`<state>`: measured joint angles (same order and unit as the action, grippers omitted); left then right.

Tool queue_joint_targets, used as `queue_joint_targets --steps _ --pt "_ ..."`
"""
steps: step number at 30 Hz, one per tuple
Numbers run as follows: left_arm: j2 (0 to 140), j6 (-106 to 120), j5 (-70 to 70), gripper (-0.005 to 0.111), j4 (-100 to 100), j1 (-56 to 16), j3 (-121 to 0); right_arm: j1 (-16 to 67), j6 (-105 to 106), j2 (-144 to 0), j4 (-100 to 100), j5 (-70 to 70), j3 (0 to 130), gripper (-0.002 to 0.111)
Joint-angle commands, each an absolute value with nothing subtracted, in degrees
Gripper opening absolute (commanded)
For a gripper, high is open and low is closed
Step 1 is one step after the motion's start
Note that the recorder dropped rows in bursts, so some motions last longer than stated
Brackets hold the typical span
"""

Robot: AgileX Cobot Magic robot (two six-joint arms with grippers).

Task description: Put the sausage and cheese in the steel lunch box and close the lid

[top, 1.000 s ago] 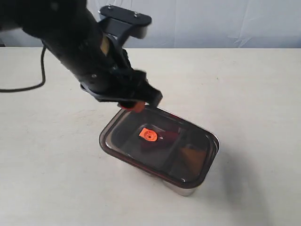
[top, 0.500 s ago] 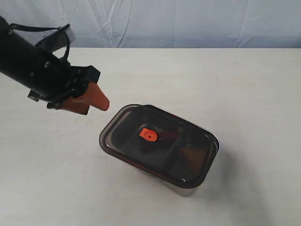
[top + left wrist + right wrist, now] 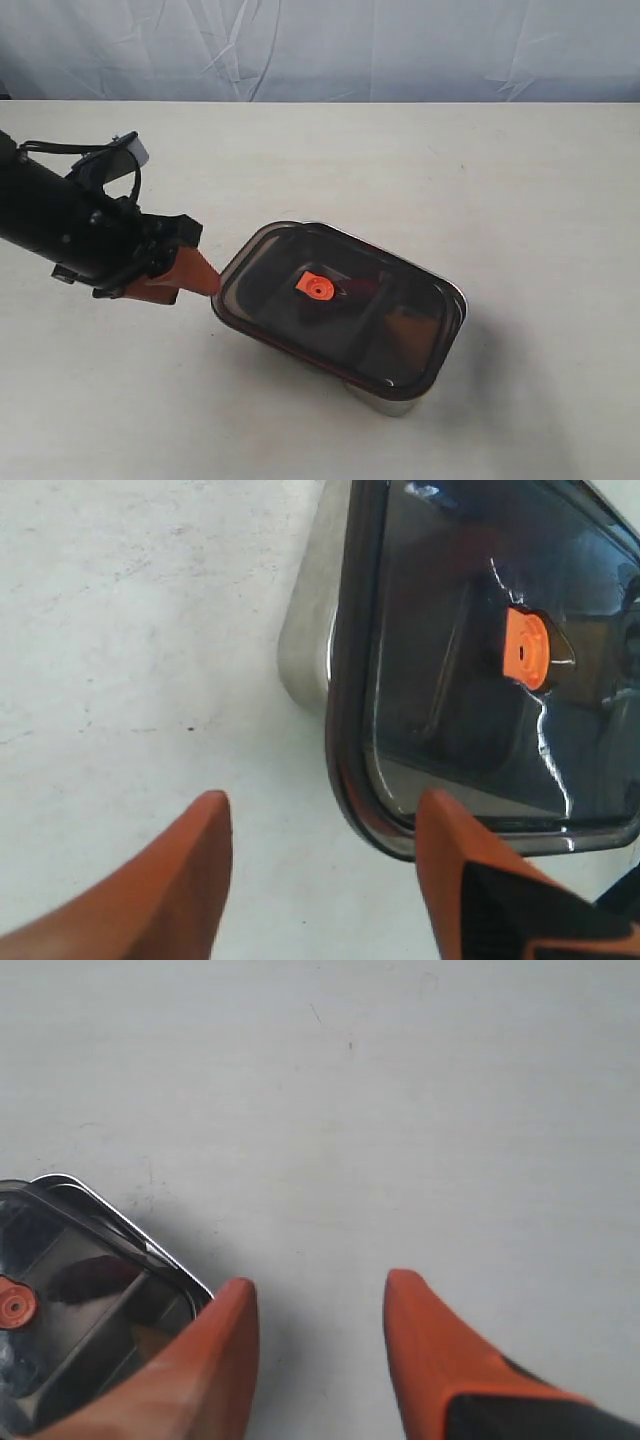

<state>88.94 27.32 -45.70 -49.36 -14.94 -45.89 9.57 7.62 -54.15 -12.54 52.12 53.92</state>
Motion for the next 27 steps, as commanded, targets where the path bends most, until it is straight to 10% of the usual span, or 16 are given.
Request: queue_joint_targets --steps 1,12,16,27 --pt "88.89 28.53 -43.59 0.053 -52.51 -14.86 -45.31 9.37 7.51 -53.80 -12.10 52.26 53.98 0.040" --pt "91.32 29.99 -42.43 0.050 -54.81 -14.97 -45.31 9.37 7.51 -53.80 -16.92 51.68 53.42 0.038" --pt "94.71 33.09 -42.95 0.050 -57.47 -14.97 -45.31 9.81 9.86 -54.66 -20.82 44.57 46.12 -0.001" --pt "95.38 35.16 -40.99 0.050 -59.31 -14.97 -45.31 9.81 9.86 -54.88 -20.93 39.09 41.19 0.000"
